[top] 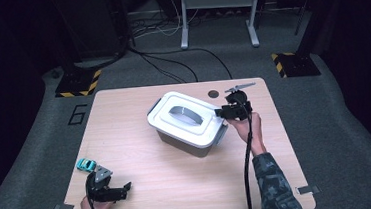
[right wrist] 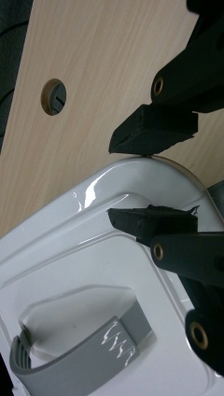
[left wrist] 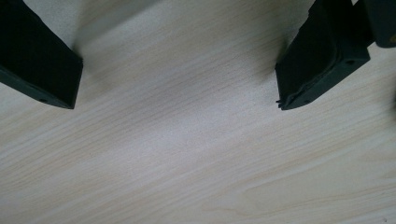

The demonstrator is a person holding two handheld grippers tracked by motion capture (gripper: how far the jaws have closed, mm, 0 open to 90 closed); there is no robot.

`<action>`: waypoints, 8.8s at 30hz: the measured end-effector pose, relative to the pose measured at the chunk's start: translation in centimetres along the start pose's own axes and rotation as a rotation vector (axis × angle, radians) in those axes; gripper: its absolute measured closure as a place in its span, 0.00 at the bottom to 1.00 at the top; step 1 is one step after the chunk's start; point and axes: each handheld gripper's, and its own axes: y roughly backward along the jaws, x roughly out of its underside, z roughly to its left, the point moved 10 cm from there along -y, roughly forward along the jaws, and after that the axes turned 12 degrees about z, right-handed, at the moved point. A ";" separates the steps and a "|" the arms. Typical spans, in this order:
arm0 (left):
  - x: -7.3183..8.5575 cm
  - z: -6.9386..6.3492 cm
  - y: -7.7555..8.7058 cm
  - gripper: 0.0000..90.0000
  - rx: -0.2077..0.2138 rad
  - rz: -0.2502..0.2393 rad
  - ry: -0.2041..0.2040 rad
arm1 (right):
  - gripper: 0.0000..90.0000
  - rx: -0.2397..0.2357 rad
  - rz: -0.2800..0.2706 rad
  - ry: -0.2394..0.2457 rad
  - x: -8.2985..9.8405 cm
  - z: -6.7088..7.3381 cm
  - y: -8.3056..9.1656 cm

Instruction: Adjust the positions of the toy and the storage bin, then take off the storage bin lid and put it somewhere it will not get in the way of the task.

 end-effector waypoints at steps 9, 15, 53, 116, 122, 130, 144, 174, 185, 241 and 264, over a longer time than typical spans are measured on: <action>0.0 0.0 0.0 0.00 -0.002 0.001 -0.004 | 0.66 -0.050 0.000 0.031 1.6 3.4 0.5; 0.0 0.1 0.0 0.00 -0.003 0.002 -0.006 | 0.65 -0.078 -0.008 0.068 2.4 6.0 0.5; 0.0 0.1 0.1 0.00 0.011 -0.001 0.003 | 0.43 -0.200 -0.073 0.190 1.8 15.9 -1.3; -20.3 -6.6 4.0 0.47 0.091 0.004 -0.135 | 0.10 0.293 -0.034 -0.204 20.0 -7.5 -1.3; -20.1 -6.3 4.2 0.55 0.097 0.014 -0.141 | 0.11 0.292 -0.037 -0.204 20.0 -7.5 -1.3; -19.3 -5.6 4.8 0.64 0.120 0.019 -0.166 | 0.13 0.288 -0.039 -0.198 20.0 -7.4 -1.3; -17.5 -5.1 5.9 0.71 0.263 0.027 -0.272 | 0.14 0.285 -0.042 -0.198 20.0 -7.3 -1.2; -18.3 -5.4 6.8 0.74 0.168 -0.040 -0.258 | 0.15 0.291 -0.042 -0.200 20.1 -7.3 -1.2; -19.2 -5.2 8.2 0.74 0.169 -0.076 -0.252 | 0.15 0.292 -0.042 -0.201 20.1 -7.3 -1.2; -23.1 9.1 10.5 0.74 -0.040 -0.204 0.147 | 0.12 0.294 -0.035 -0.196 20.1 -7.3 -1.3; -23.1 13.5 6.4 0.74 -0.110 -0.148 0.256 | 0.12 0.294 -0.035 -0.196 20.1 -7.4 -1.3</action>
